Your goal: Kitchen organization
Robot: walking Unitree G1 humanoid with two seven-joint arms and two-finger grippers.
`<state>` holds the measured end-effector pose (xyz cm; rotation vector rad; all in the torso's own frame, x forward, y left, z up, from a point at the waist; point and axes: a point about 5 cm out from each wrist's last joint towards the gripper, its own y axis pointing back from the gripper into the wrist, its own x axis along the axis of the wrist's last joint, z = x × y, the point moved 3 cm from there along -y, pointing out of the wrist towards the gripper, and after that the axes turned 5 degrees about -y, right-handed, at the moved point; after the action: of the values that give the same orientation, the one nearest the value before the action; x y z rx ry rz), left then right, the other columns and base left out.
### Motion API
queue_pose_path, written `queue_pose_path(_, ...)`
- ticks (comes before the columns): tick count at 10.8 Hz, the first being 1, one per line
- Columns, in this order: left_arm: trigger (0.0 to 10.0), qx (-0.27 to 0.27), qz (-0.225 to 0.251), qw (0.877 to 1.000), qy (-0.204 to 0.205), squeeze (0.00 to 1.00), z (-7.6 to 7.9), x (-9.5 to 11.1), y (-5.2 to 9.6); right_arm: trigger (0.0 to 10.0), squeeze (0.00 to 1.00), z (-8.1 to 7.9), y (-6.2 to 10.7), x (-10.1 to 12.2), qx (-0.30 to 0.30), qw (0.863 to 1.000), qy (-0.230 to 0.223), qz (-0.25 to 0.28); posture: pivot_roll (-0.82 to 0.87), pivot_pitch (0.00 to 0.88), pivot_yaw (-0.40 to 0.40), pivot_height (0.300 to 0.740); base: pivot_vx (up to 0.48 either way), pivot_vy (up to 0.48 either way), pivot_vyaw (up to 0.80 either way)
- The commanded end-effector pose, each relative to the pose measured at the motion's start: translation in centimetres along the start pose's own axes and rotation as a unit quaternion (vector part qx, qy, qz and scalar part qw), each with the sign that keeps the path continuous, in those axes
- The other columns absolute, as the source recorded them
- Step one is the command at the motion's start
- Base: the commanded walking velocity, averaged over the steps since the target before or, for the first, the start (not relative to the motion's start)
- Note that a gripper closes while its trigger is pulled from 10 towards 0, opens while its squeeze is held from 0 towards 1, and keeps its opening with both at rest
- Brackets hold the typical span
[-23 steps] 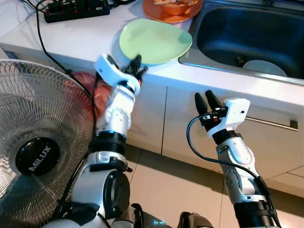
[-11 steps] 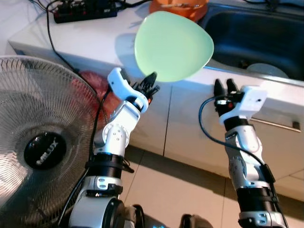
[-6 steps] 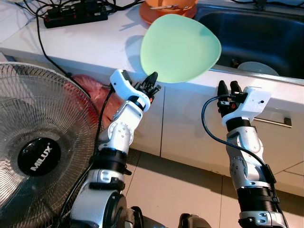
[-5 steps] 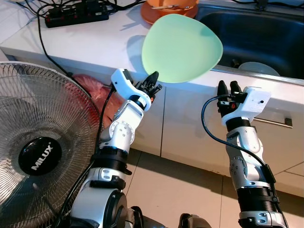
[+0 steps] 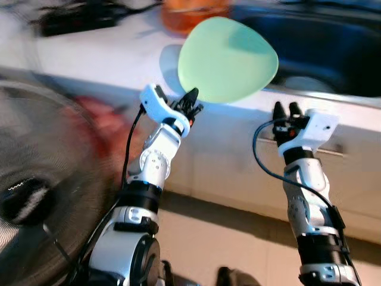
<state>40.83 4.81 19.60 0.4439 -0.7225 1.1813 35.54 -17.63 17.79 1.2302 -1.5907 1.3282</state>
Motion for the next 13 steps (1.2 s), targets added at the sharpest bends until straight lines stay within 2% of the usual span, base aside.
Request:
queue_pose_path(1, 10.0, -0.038, -0.038, 0.998, 0.032, 0.0, 4.2, -2.9, -0.9, 10.0, 0.0, -0.1, 0.0, -0.1, 0.003, 1.0, 0.005, 0.001, -0.07, 0.159, 0.065, 0.74, 0.0, -0.424, 0.0)
queue_pose_path(2, 10.0, -0.047, -0.027, 0.998, 0.032, 0.0, 4.9, -2.1, -1.0, 10.0, 0.0, -0.1, 0.0, -0.1, 0.001, 1.0, 0.0, 0.0, -0.07, 0.159, 0.065, 0.74, 0.0, -0.412, 0.0)
queue_pose_path(5, 10.0, -0.045, -0.008, 0.999, 0.028, 0.0, 5.2, -1.0, -1.4, 10.0, 0.0, 0.0, 0.0, 0.0, -0.001, 1.0, 0.0, 0.002, -0.07, 0.159, 0.068, 0.74, 0.0, -0.335, 0.0)
queue_pose_path(6, 10.0, -0.047, -0.001, 0.999, 0.017, 0.0, 5.4, -0.6, -1.6, 10.0, 0.0, 0.0, 0.0, 0.0, -0.001, 1.0, 0.001, 0.003, -0.07, 0.155, 0.068, 0.74, 0.0, 0.0, 0.0)
queue_pose_path(13, 10.0, -0.047, -0.001, 0.999, 0.017, 0.0, 5.4, -0.6, -1.6, 10.0, 0.0, 0.0, 0.0, 0.0, -0.001, 1.0, 0.001, 0.003, -0.07, 0.155, 0.068, 0.74, 0.0, 0.0, 0.0)
